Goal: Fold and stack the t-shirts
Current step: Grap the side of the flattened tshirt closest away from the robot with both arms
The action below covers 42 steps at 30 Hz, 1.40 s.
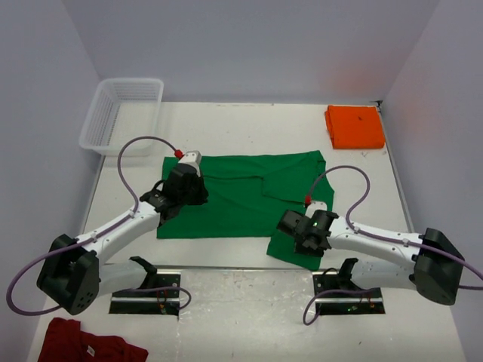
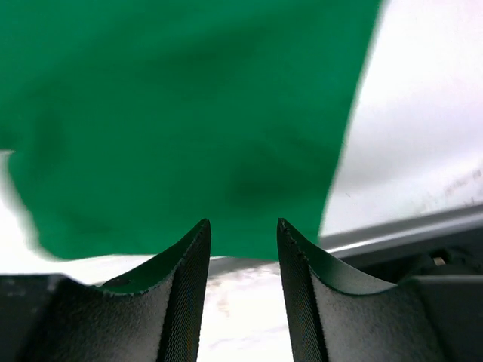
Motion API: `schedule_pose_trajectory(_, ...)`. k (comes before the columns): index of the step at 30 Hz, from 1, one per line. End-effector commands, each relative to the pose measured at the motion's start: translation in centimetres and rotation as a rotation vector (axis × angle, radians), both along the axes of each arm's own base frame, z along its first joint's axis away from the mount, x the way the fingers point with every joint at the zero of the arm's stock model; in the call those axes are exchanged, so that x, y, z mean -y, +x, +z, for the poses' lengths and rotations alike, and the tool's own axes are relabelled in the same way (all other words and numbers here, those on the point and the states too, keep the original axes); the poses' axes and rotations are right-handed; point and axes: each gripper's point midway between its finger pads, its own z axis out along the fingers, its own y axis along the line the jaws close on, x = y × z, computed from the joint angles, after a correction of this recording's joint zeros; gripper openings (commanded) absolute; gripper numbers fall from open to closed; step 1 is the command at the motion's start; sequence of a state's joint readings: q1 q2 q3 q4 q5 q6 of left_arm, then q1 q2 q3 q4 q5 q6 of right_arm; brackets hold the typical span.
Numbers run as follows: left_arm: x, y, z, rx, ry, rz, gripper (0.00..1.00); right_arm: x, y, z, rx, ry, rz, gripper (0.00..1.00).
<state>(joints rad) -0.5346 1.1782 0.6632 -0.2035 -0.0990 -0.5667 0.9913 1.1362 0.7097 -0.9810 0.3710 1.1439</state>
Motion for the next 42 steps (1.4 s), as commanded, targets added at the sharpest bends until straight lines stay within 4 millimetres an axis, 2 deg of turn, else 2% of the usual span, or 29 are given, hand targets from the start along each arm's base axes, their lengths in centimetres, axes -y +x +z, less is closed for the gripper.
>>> schedule_pose_trajectory(1, 1.1, 0.7, 1.0, 0.046, -0.029, 0.020, 0.00, 3.7, -2.8, -2.5, -0.017, -0.104, -0.246, 0.42)
schedule_pose_trajectory(5, 2.5, 0.2, 0.4, 0.044, -0.050, -0.029, 0.00, 3.8, -3.6, -2.7, 0.011, 0.023, -0.341, 0.39)
schedule_pose_trajectory(9, 4.0, -0.4, -0.4, 0.029, -0.038, -0.096, 0.00, 3.4, -4.4, -2.7, 0.017, 0.165, -0.411, 0.22)
schedule_pose_trajectory(11, 4.2, -0.7, -0.9, 0.020, -0.028, -0.112, 0.00, 3.3, -4.6, -3.1, 0.003, 0.181, -0.432, 0.22)
schedule_pose_trajectory(14, 4.3, -0.8, -1.3, 0.015, -0.026, -0.126, 0.00, 2.9, -5.3, -3.2, -0.035, 0.157, -0.437, 0.23)
schedule_pose_trajectory(16, 4.4, -0.9, -1.3, 0.017, -0.027, -0.136, 0.00, 3.4, -6.1, -3.4, -0.056, 0.066, -0.440, 0.26)
schedule_pose_trajectory(17, 4.4, -0.9, -1.3, 0.018, -0.028, -0.138, 0.00, 2.9, -5.9, -2.8, -0.056, 0.056, -0.438, 0.27)
schedule_pose_trajectory(18, 4.3, -0.9, -1.3, 0.023, -0.023, -0.139, 0.00, 3.7, -6.3, -2.9, -0.066, -0.023, -0.443, 0.28)
schedule_pose_trajectory(21, 4.2, -1.0, -1.5, 0.027, -0.019, -0.144, 0.00, 3.5, -6.1, -1.9, -0.049, -0.108, -0.446, 0.28)
schedule_pose_trajectory(22, 4.2, -1.2, -1.7, 0.021, -0.017, -0.148, 0.00, 3.7, -5.9, -1.0, -0.031, -0.143, -0.449, 0.29)
schedule_pose_trajectory(25, 4.5, -1.4, -1.9, 0.016, -0.032, -0.166, 0.00, 4.1, -5.7, 0.3, -0.008, -0.220, -0.464, 0.31)
schedule_pose_trajectory(33, 4.9, -1.9, -2.4, 0.001, -0.044, -0.195, 0.00, 3.2, -6.1, -0.6, -0.030, -0.127, -0.486, 0.37)
schedule_pose_trajectory(37, 4.6, -2.5, -3.2, -0.018, -0.040, -0.197, 0.00, 3.6, -6.3, -0.9, -0.030, -0.099, -0.505, 0.40)
schedule_pose_trajectory(38, 4.5, -2.6, -3.3, -0.020, -0.040, -0.196, 0.00, 3.5, -6.3, -1.0, -0.028, -0.085, -0.512, 0.43)
schedule_pose_trajectory(39, 4.4, -2.7, -3.3, -0.020, -0.040, -0.196, 0.00, 3.2, -6.2, -1.1, -0.029, -0.066, -0.504, 0.51)
schedule_pose_trajectory(42, 4.3, -3.0, -3.5, -0.024, -0.040, -0.196, 0.00, 3.4, -6.3, -1.5, -0.031, -0.063, -0.515, 0.55)
